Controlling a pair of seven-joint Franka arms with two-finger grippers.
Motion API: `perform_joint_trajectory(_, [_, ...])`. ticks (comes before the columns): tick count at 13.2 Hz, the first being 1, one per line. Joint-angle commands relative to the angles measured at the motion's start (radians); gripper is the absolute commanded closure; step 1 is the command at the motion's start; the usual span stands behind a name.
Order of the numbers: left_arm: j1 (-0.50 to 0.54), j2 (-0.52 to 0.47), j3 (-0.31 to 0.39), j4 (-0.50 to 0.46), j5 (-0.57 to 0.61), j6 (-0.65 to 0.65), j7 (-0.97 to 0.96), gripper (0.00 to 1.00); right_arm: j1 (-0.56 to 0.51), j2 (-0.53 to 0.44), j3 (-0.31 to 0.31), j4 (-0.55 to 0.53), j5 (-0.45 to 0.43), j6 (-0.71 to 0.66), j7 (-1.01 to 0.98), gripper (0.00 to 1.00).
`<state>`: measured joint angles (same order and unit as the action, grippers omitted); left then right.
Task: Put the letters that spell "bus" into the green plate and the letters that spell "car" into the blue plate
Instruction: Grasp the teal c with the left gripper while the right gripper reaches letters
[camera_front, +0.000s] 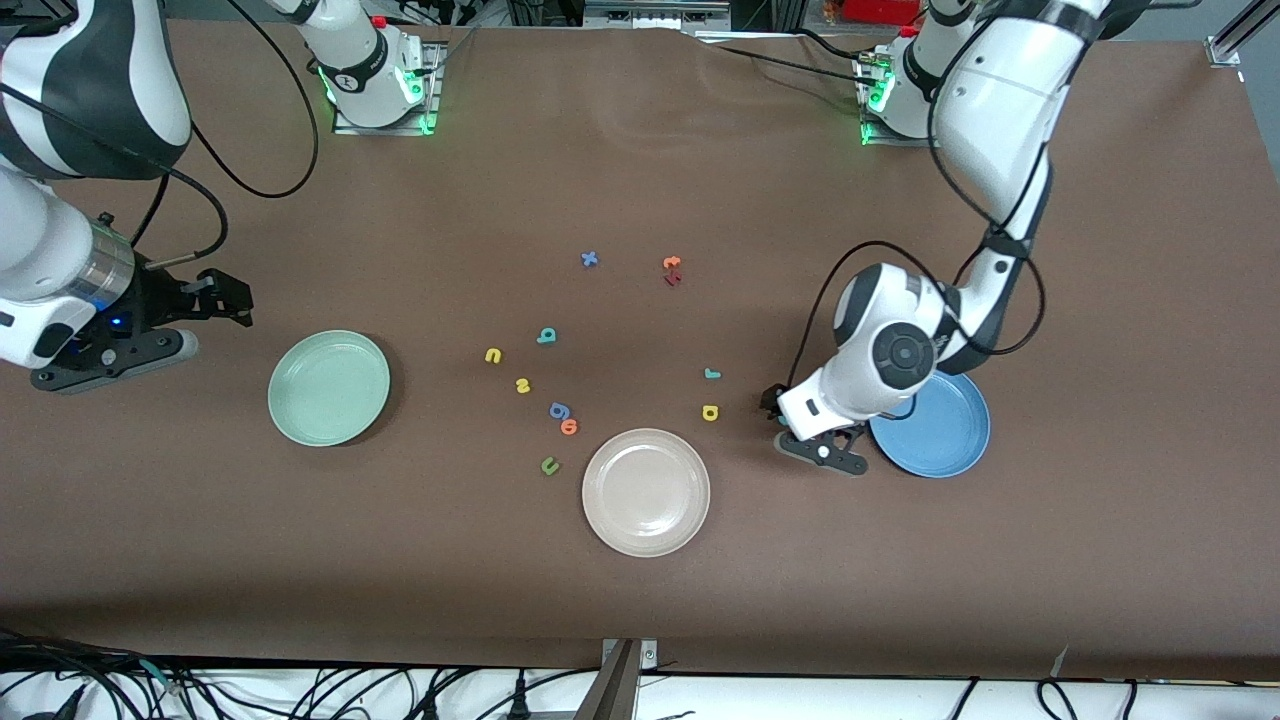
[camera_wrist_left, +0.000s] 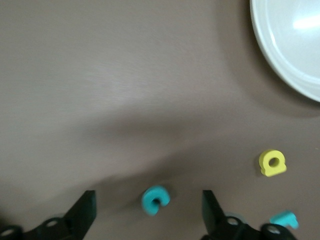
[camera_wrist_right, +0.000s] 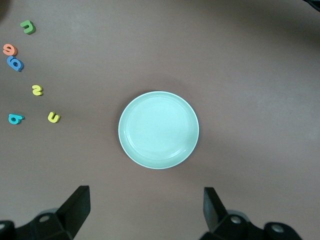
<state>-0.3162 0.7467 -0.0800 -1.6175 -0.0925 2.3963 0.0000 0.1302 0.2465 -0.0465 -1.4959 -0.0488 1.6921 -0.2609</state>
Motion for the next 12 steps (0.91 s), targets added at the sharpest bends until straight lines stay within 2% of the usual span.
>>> perform_joint_trajectory(1, [-0.017,0.052,0.016,0.021,-0.007,0.038,-0.003,0.23,-0.004,-0.007,0.002,-0.024,-0.002,0.03,0.0,0.0])
perform_joint_trajectory(4, [-0.017,0.063,0.014,0.011,-0.004,0.037,-0.003,0.28,0.006,0.001,0.008,-0.053,0.006,0.034,0.024,0.0])
perform_joint_trajectory(7, [-0.017,0.048,0.014,-0.007,-0.004,0.018,-0.003,0.27,0.032,-0.01,0.054,-0.104,0.01,0.049,0.252,0.0])
perform_joint_trajectory(9, [-0.014,0.04,0.014,-0.01,-0.004,-0.005,-0.003,0.27,0.051,-0.018,0.088,-0.167,0.01,0.113,0.421,0.0])
perform_joint_trajectory(12, [-0.009,0.02,0.017,-0.01,-0.004,-0.069,-0.003,0.27,0.057,-0.015,0.135,-0.32,0.01,0.298,0.515,0.0])
